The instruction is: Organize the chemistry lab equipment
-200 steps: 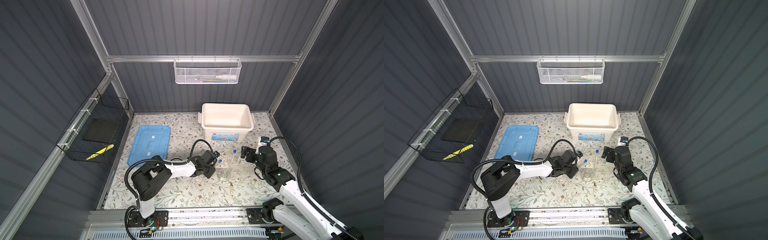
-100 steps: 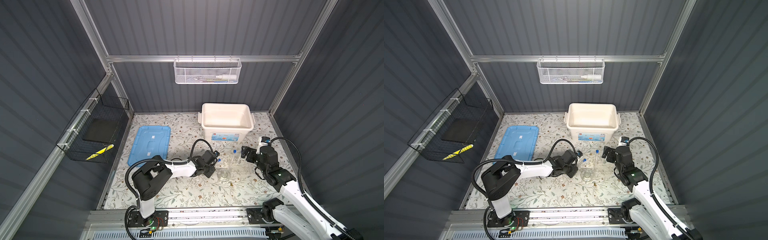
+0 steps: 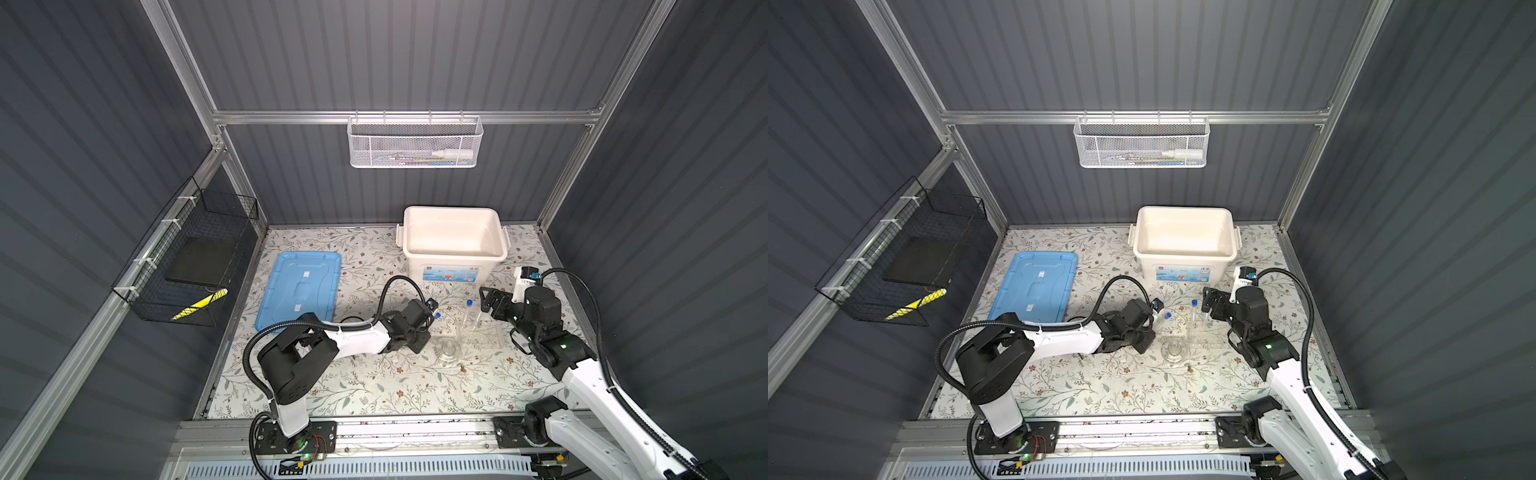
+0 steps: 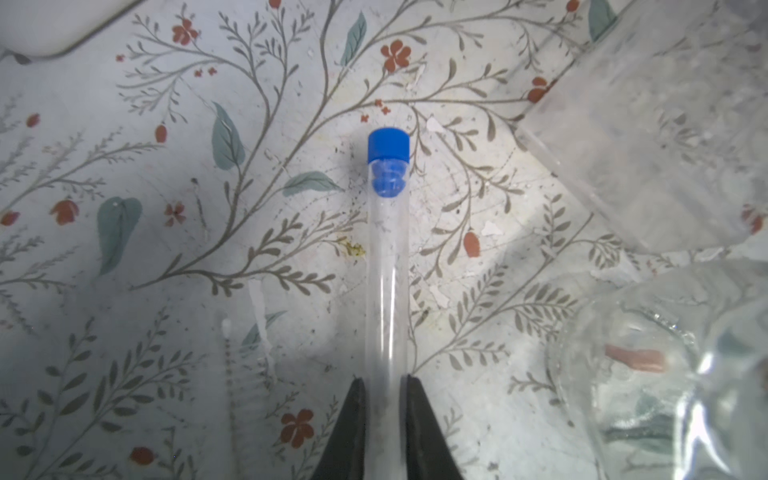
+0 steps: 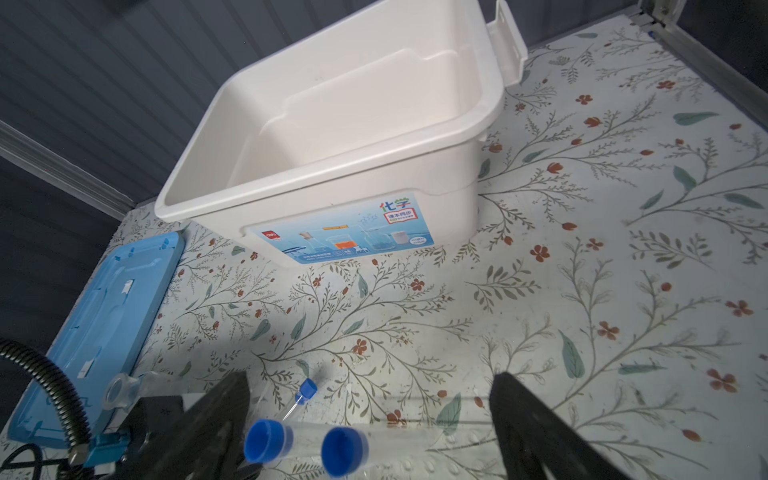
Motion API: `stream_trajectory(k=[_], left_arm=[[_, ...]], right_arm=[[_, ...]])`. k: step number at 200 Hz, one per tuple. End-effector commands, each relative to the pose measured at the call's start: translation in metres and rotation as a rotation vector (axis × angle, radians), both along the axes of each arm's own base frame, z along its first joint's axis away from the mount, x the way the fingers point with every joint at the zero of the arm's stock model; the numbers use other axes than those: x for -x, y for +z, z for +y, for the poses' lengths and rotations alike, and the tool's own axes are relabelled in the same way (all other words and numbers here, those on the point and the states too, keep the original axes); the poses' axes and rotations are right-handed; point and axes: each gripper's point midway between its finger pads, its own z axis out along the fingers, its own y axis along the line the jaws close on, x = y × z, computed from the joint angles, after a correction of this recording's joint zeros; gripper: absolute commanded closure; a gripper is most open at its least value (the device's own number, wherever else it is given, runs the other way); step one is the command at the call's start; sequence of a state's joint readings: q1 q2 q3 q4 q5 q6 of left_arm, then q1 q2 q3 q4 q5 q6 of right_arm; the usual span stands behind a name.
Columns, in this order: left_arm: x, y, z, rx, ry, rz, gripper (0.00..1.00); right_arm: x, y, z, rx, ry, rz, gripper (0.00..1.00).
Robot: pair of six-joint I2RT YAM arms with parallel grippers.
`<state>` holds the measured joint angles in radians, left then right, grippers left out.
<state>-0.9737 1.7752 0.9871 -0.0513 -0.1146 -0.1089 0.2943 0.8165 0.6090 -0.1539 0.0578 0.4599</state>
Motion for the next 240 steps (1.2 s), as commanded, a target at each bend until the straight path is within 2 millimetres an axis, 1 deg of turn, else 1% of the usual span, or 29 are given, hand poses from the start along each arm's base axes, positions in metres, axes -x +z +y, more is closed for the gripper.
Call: stream_trajectory(k=[1, 28, 49, 103, 132, 136, 141, 155, 163, 167, 203, 240], left_arm=[[-0.006, 0.022, -0.005, 0.044, 0.003, -0.056, 0.83], [-0.010, 0.032, -0.005, 0.062, 0.013, -0.087, 0.84], [-0.014, 0.045, -0.007, 0.095, 0.016, -0.128, 0.84], [-0.020, 0.079, -0.017, 0.176, -0.021, -0.224, 0.84], [-0.021, 0.095, -0.021, 0.215, -0.048, -0.279, 0.84], [-0.022, 0.098, -0.021, 0.220, -0.049, -0.287, 0.83], [-0.022, 0.100, -0.021, 0.224, -0.050, -0.295, 0.84], [-0.023, 0.107, -0.022, 0.243, -0.060, -0.320, 0.84], [-0.023, 0.110, -0.023, 0.251, -0.065, -0.331, 0.83], [-0.023, 0.113, -0.024, 0.257, -0.068, -0.339, 0.83], [-0.023, 0.122, -0.026, 0.280, -0.091, -0.382, 0.84], [-0.026, 0.129, -0.030, 0.285, -0.107, -0.417, 0.83]], right_arm=[[0.000, 0.011, 0.007, -0.008, 0.045, -0.005, 0.09], [0.000, 0.019, 0.013, -0.020, 0.077, -0.011, 0.12], [-0.001, 0.024, 0.020, -0.028, 0.115, -0.011, 0.12], [-0.011, 0.038, 0.051, -0.080, 0.264, 0.006, 0.12], [-0.020, 0.035, 0.064, -0.092, 0.347, 0.070, 0.14], [-0.023, 0.035, 0.063, -0.093, 0.343, 0.076, 0.14], [-0.022, 0.035, 0.068, -0.118, 0.377, 0.091, 0.15], [-0.026, 0.034, 0.070, -0.147, 0.392, 0.113, 0.17], [-0.026, 0.037, 0.070, -0.165, 0.398, 0.109, 0.18], [-0.030, 0.029, 0.071, -0.172, 0.401, 0.134, 0.19], [-0.036, 0.025, 0.078, -0.238, 0.454, 0.174, 0.25], [-0.039, 0.019, 0.086, -0.266, 0.499, 0.217, 0.27]])
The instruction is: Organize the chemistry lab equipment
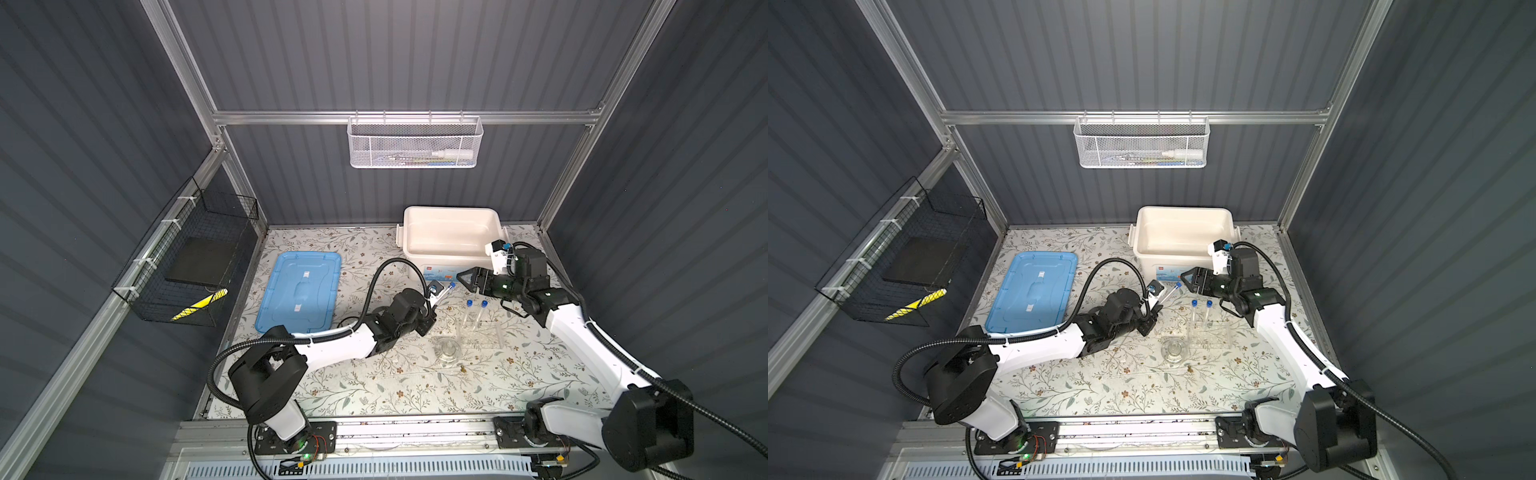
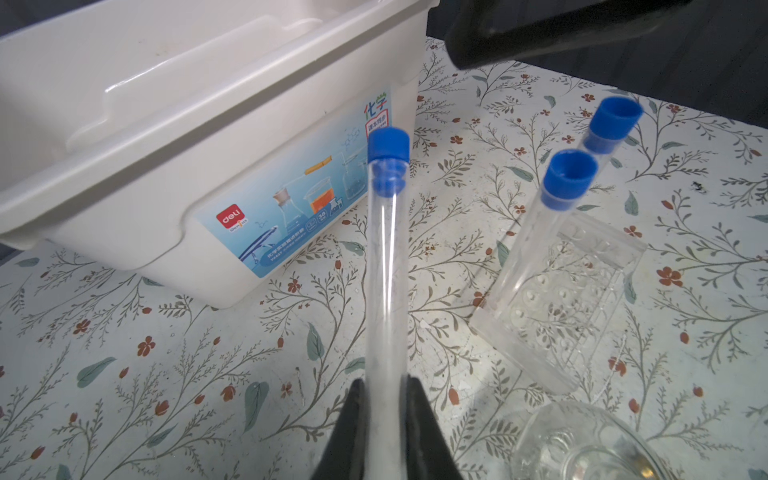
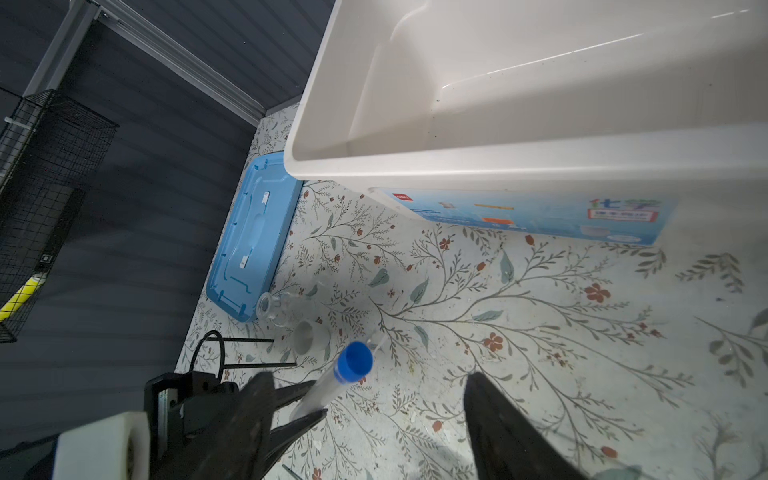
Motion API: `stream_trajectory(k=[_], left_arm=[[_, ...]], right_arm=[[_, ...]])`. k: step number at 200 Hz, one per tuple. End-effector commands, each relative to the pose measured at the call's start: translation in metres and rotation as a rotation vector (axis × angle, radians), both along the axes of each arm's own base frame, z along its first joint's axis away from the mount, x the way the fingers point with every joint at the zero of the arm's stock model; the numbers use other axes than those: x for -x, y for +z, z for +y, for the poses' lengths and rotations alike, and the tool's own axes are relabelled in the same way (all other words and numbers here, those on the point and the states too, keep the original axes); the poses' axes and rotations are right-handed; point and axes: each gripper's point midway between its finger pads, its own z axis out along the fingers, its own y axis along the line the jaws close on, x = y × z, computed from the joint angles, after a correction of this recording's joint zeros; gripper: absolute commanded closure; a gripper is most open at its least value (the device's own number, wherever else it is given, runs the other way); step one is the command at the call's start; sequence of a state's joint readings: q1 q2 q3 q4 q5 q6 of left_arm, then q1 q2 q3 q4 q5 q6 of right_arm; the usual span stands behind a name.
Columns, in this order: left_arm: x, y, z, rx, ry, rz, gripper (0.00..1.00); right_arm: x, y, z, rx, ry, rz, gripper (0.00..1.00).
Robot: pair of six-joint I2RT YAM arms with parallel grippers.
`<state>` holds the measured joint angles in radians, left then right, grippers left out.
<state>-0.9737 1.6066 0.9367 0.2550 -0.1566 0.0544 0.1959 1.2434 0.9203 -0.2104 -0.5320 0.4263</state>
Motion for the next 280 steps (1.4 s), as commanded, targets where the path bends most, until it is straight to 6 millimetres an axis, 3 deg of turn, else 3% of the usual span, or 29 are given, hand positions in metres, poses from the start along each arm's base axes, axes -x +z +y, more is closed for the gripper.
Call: stream_trajectory(k=[1, 78, 189, 280], left_arm=[[0.000, 0.019, -0.004, 0.030, -0.030, -0.065, 0.83], [-0.003, 0.027, -0.011, 0.056, -0.047, -0.109, 0.83], [-0.005, 0.024, -0.017, 0.056, -0.059, -0.111, 0.83], [-0.005, 0.022, -0.022, 0.063, -0.072, -0.103, 0.83]], right_arm=[[0.002, 0.013, 0.011, -0.050, 0.067, 0.002, 0.27], [0.001, 0.004, 0.023, -0.102, 0.129, 0.070, 0.39], [0.007, 0.003, 0.030, -0.145, 0.169, 0.094, 0.64], [0.008, 0.001, 0.030, -0.150, 0.174, 0.098, 0.72]])
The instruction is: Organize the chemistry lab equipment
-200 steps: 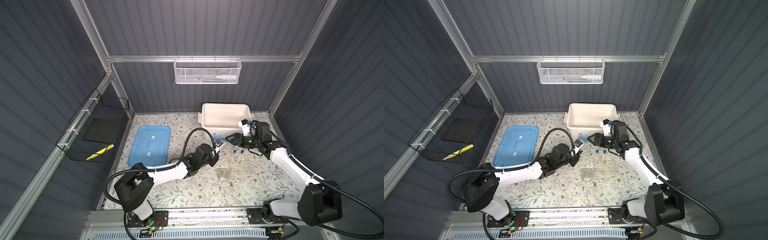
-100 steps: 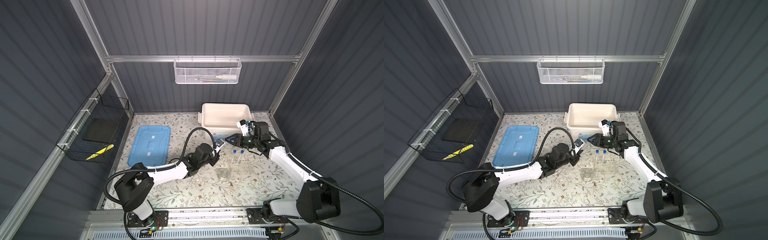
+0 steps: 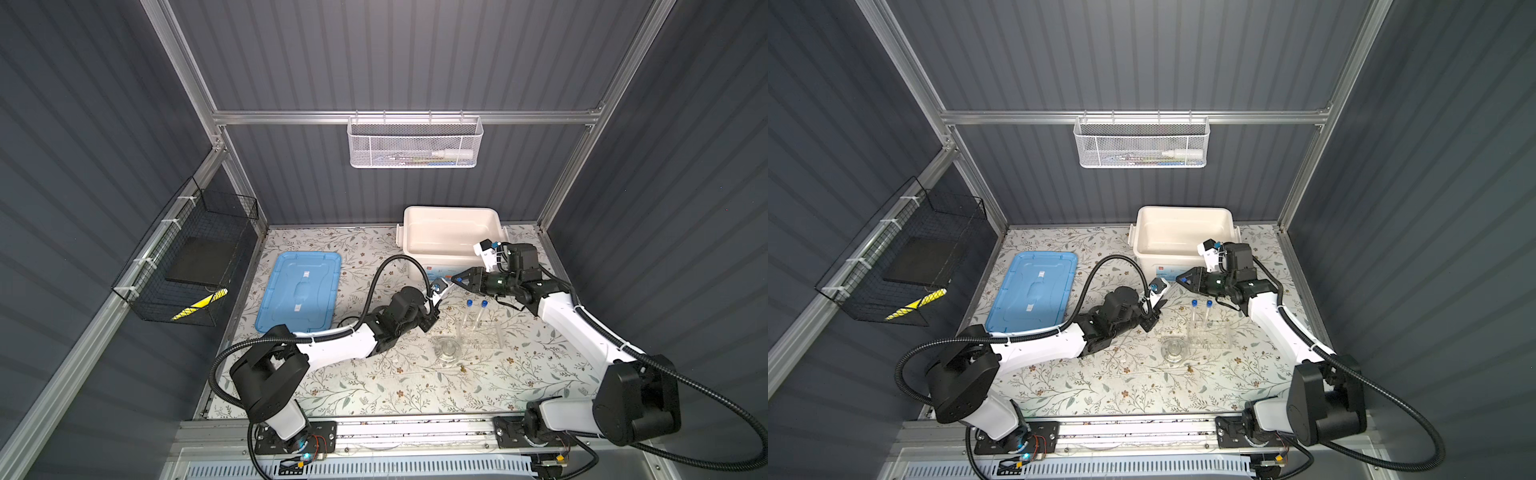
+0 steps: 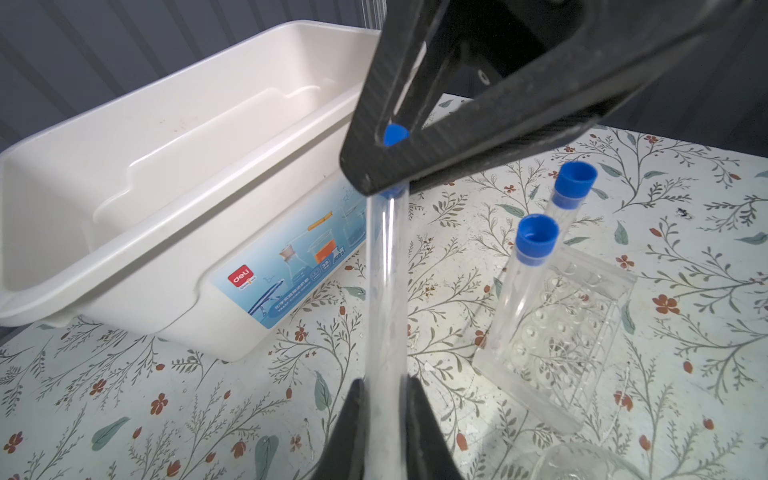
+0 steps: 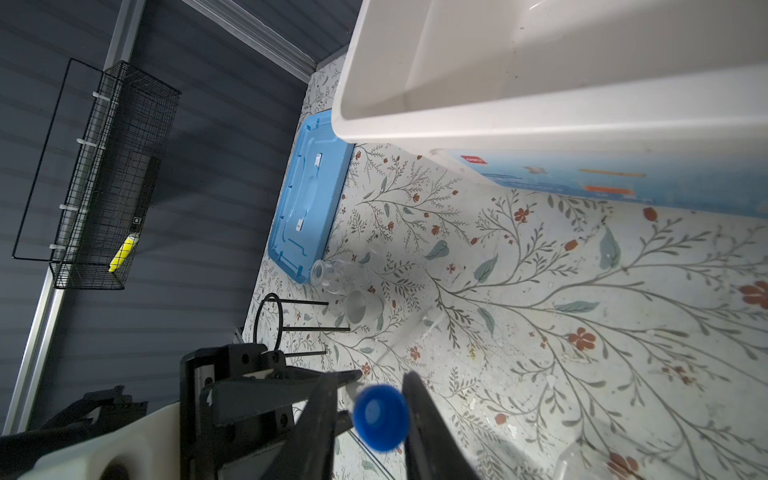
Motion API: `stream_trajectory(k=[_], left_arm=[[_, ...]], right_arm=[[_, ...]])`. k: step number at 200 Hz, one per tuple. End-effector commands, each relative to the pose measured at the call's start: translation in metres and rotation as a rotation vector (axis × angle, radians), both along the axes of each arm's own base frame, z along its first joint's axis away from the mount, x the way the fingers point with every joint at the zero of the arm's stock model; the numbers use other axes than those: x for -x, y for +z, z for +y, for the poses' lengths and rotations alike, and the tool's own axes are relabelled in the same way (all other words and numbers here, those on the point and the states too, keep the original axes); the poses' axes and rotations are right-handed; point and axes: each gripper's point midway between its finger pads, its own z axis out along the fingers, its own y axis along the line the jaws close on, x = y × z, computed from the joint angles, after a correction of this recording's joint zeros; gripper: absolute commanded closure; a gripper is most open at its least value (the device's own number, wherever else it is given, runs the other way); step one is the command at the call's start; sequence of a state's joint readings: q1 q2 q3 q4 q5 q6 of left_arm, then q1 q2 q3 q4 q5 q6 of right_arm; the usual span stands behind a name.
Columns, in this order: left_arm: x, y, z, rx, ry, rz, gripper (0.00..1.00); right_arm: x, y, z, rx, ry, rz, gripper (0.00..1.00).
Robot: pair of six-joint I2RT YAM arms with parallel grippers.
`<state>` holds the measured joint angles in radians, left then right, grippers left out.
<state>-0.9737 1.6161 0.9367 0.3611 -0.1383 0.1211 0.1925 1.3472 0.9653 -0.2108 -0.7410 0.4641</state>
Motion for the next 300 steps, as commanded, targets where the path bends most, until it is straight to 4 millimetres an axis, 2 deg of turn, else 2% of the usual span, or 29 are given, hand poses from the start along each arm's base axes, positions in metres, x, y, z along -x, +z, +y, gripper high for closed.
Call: stream_trajectory(k=[1, 92, 120, 136, 185, 251, 300], left_arm=[[-0.001, 0.004, -0.010, 0.018, -0.027, -0.010, 0.83], [0.000, 0.000, -0.013, 0.015, -0.031, 0.005, 0.79], [-0.003, 0.000, -0.010, 0.019, -0.009, 0.006, 0.64], [-0.004, 0.003, -0.007, 0.037, 0.005, -0.003, 0.48], [-0.005, 0.002, 0.000, 0.032, 0.039, -0.001, 0.29], [-0.003, -0.005, 0.005, 0.021, 0.051, 0.016, 0.27], [-0.003, -0.007, 0.006, 0.013, 0.056, 0.019, 0.26]], right_arm=[[0.003, 0.006, 0.003, -0.019, 0.026, -0.011, 0.72], [0.002, 0.005, 0.001, -0.023, 0.004, -0.025, 0.80], [0.000, 0.006, -0.003, -0.007, -0.027, -0.045, 0.81], [-0.003, 0.006, -0.006, -0.003, -0.051, -0.058, 0.82], [-0.018, 0.001, -0.024, 0.086, -0.164, -0.101, 0.81], [-0.035, -0.002, -0.062, 0.316, -0.291, -0.163, 0.81], [-0.031, -0.016, -0.096, 0.472, -0.402, -0.164, 0.79]])
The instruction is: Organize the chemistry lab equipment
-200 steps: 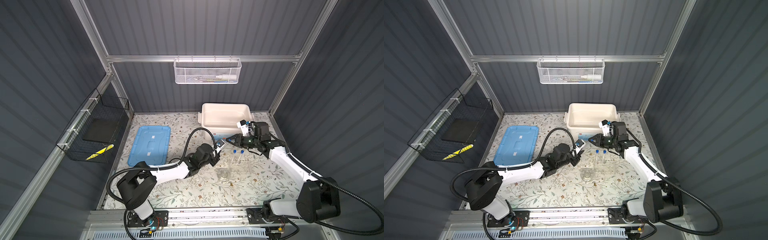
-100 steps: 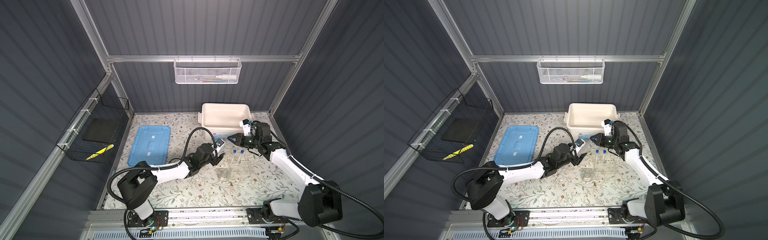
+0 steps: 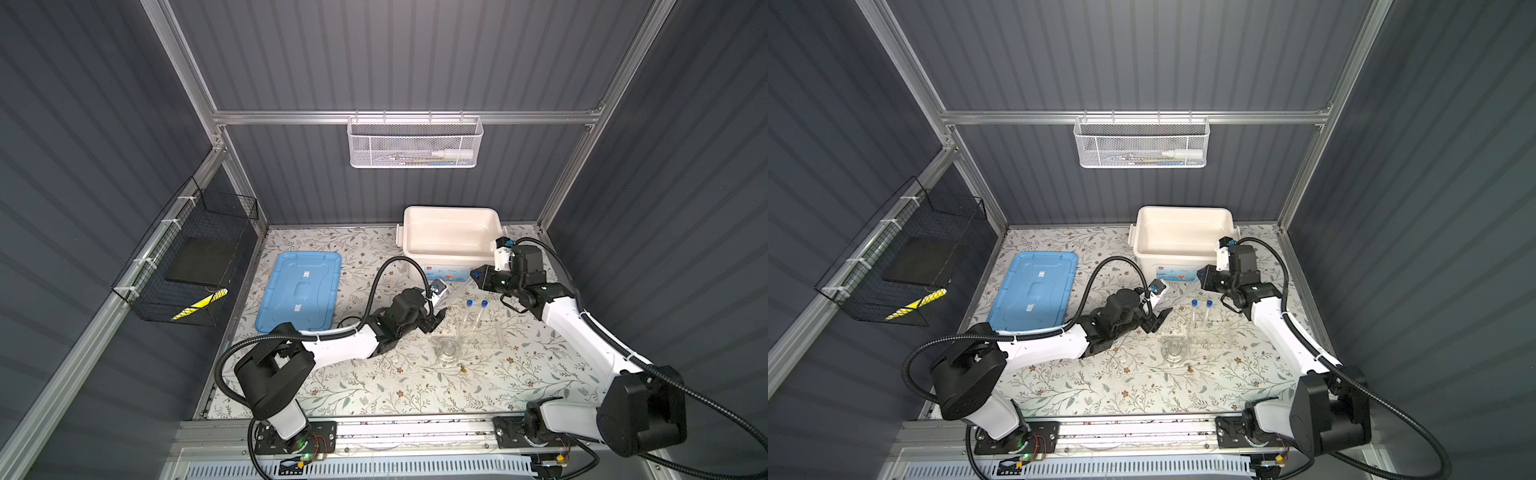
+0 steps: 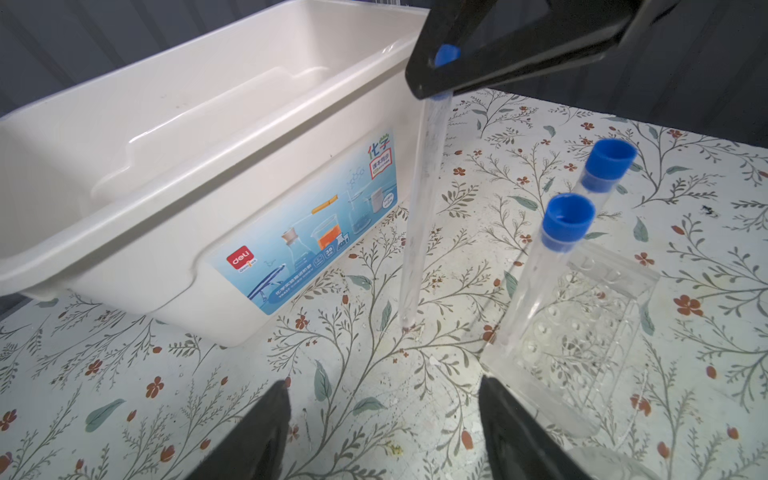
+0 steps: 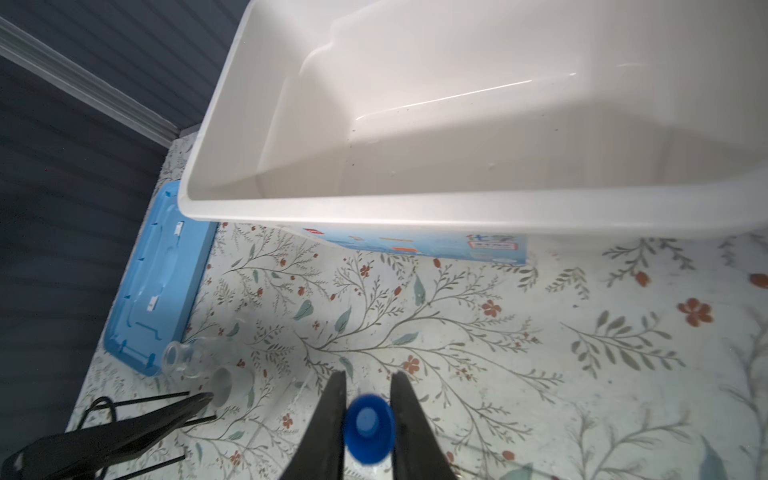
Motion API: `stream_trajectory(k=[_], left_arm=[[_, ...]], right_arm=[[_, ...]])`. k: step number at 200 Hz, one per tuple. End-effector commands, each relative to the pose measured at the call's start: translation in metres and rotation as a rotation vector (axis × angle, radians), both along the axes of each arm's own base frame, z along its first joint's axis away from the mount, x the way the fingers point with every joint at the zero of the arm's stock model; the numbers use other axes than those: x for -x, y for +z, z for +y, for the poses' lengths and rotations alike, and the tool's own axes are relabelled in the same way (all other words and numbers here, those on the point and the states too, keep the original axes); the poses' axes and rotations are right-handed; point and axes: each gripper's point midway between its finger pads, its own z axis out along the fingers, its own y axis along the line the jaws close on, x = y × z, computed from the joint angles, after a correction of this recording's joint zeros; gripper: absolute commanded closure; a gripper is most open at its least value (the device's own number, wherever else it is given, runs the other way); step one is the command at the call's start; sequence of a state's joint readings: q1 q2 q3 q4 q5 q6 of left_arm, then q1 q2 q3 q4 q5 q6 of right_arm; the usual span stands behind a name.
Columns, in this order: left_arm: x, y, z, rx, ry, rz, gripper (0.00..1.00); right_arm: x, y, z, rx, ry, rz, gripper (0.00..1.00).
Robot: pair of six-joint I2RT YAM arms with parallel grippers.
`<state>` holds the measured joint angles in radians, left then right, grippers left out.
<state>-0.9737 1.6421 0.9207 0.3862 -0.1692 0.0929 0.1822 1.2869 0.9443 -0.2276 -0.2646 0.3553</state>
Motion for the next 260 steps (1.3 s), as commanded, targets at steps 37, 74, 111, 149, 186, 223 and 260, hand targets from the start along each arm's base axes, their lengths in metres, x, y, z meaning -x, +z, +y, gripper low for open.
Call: stream_trajectory(k=[37, 74, 111, 149, 186, 223, 260], left_arm=[[0.002, 0.001, 0.003, 0.013, 0.017, 0.014, 0.26], [0.002, -0.003, 0.004, 0.008, 0.018, 0.023, 0.26], [0.002, -0.005, 0.002, 0.010, 0.015, 0.030, 0.26], [0.002, -0.006, 0.002, 0.017, 0.019, 0.033, 0.26], [0.003, -0.008, 0.003, 0.014, 0.018, 0.039, 0.26], [0.004, -0.009, 0.003, 0.013, 0.017, 0.042, 0.26], [0.004, -0.010, 0.004, 0.015, 0.018, 0.049, 0.25]], right_arm=[[0.011, -0.011, -0.054, 0.244, -0.170, 0.002, 0.80], [0.027, -0.014, -0.068, 0.310, -0.205, 0.014, 0.81], [0.046, -0.005, -0.078, 0.340, -0.231, 0.017, 0.82], [0.063, -0.002, -0.084, 0.395, -0.252, 0.022, 0.82], [0.074, 0.002, -0.079, 0.401, -0.251, 0.014, 0.83], [0.080, -0.001, -0.073, 0.416, -0.240, 0.008, 0.83], [0.078, -0.002, -0.069, 0.410, -0.230, -0.003, 0.83]])
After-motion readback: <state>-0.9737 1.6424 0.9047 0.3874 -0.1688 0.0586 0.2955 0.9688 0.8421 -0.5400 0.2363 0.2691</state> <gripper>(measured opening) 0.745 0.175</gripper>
